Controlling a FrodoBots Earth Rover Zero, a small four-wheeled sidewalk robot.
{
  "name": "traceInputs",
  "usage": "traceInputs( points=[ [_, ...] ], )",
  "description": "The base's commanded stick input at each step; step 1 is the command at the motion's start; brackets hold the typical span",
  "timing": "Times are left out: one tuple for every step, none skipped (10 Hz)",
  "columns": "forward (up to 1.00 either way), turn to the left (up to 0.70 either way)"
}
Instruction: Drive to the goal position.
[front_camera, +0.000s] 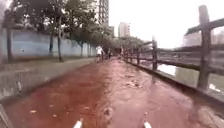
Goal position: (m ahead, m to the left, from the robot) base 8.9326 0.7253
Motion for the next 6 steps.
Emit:
traceInputs(
  points=[
    [0.50,0.00],
    [0.50,0.00],
    [0.50,0.00],
    [0.50,0.00],
    [0.50,0.00],
    [0.50,0.00]
  ],
)
